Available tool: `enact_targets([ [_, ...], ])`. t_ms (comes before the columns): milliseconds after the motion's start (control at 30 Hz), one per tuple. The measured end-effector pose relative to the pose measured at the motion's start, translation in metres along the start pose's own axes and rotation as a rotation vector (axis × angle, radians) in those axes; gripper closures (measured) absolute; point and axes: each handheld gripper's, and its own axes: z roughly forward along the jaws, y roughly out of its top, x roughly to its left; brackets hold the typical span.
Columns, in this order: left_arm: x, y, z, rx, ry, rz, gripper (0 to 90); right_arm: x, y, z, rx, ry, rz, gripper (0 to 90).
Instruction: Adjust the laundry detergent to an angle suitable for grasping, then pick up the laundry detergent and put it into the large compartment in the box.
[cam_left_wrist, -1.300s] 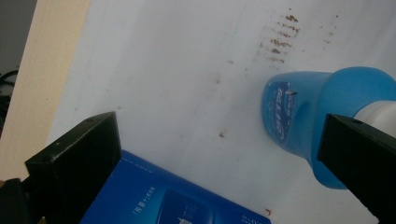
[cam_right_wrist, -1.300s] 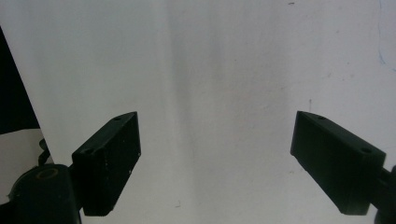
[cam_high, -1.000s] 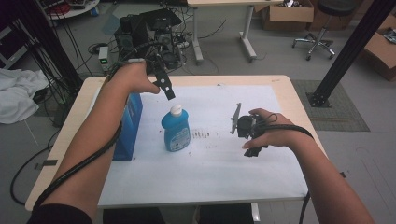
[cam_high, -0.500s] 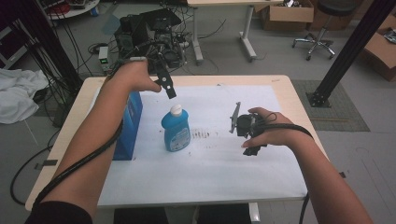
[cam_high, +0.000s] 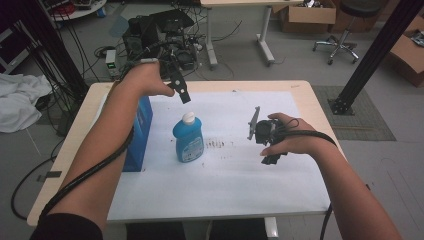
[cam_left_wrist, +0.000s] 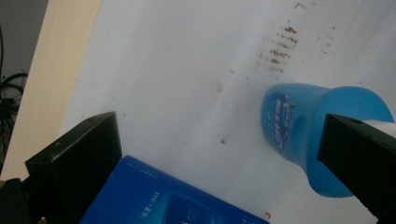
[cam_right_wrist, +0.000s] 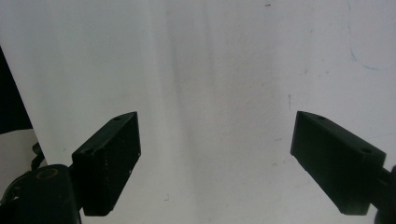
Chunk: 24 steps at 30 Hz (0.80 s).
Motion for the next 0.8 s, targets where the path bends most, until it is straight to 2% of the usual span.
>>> enact_targets([
  [433,0.003,-0.014,0.0,-0.007,-0.004,-0.032,0.4,0.005,0.008,-0.001,0.017,-0.003,-0.022,16.0],
  [567,0.002,-0.012,-0.002,0.007,0.008,-0.026,0.4,0.007,0.009,-0.003,0.006,-0.009,-0.025,16.0],
  [633,0.0,-0.011,-0.007,-0.012,0.002,-0.025,0.3,0.007,0.01,-0.003,0.004,-0.011,-0.023,16.0],
  [767,-0.006,-0.011,-0.016,-0.028,0.021,-0.006,0.4,0.007,0.01,-0.005,0.003,-0.015,-0.027,16.0],
  [800,-0.007,-0.011,-0.018,-0.032,0.012,-0.006,0.4,0.007,0.01,-0.006,0.003,-0.017,-0.024,16.0],
])
